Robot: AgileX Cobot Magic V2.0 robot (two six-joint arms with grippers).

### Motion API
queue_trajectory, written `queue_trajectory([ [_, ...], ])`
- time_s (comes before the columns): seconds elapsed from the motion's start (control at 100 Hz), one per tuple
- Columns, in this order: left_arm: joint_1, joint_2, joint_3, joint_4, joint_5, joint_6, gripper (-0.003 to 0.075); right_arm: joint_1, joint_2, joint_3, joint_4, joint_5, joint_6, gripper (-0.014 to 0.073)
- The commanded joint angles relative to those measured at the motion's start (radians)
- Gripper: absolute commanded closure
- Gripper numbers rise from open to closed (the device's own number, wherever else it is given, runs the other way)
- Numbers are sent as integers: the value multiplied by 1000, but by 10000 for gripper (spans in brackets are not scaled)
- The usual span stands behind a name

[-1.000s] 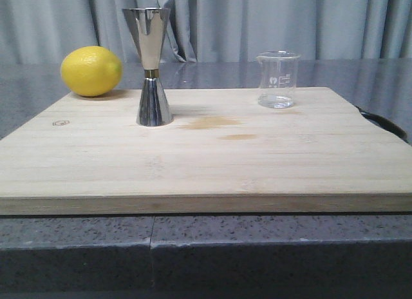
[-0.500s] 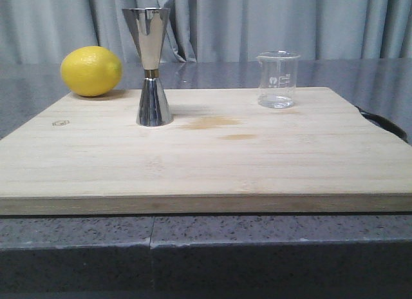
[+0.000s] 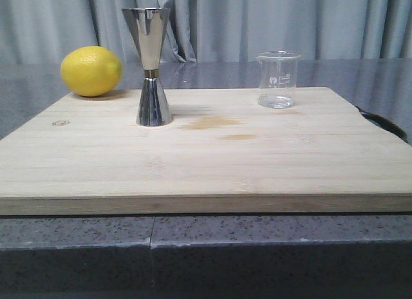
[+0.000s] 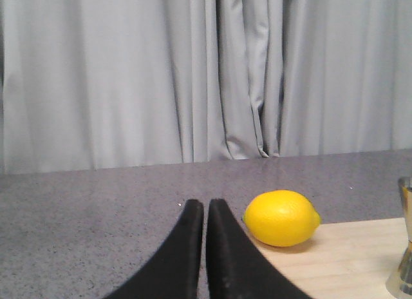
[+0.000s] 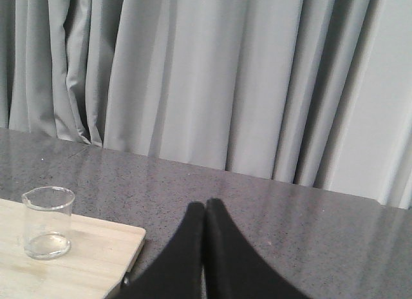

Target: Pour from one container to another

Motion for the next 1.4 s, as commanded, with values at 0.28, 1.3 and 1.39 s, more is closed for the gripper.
queue_trajectory([
  [0.28,-170,-24,26,-2,-129,-23,739,-1,8,-26,8,-26,2,666],
  [1.3,38,-289,327,1764,-266,-1801,739,-1,8,-26,8,-24,2,666],
  [1.39,38,-289,327,1764,-249,-1801,739,-1,8,-26,8,-24,2,666],
])
